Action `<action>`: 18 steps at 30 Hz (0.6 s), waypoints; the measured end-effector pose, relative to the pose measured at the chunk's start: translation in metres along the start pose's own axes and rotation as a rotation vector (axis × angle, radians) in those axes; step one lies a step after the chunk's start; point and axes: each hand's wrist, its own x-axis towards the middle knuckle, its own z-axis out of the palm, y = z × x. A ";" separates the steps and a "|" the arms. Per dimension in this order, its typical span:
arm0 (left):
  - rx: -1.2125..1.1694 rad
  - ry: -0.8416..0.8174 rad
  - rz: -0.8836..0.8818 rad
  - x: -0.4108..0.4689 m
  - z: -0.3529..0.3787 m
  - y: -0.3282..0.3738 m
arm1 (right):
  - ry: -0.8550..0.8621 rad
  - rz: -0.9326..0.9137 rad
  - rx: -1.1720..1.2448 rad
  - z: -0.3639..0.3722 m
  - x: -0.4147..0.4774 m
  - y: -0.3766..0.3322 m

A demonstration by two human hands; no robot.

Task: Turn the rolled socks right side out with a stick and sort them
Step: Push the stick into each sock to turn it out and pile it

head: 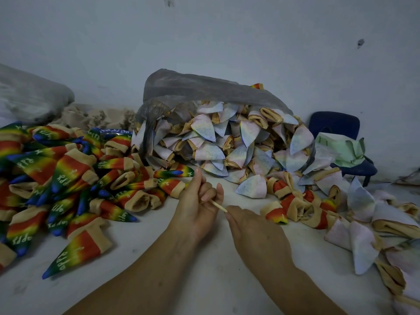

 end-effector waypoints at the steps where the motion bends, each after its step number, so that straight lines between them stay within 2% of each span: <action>1: 0.016 0.004 0.002 0.001 -0.001 0.000 | -0.012 0.004 0.009 0.000 -0.001 0.000; 6: 0.227 0.073 -0.044 0.000 -0.007 0.000 | -0.027 -0.034 -0.038 -0.008 0.001 0.007; 9: 0.249 0.066 -0.087 -0.002 -0.008 0.001 | 0.018 -0.050 -0.069 -0.018 0.001 0.008; 14: 0.337 0.152 0.177 0.003 -0.001 -0.005 | 0.013 -0.023 -0.002 -0.009 0.000 0.008; 18: 0.288 0.220 0.219 0.002 0.003 -0.010 | -0.062 0.036 0.073 -0.003 -0.001 -0.006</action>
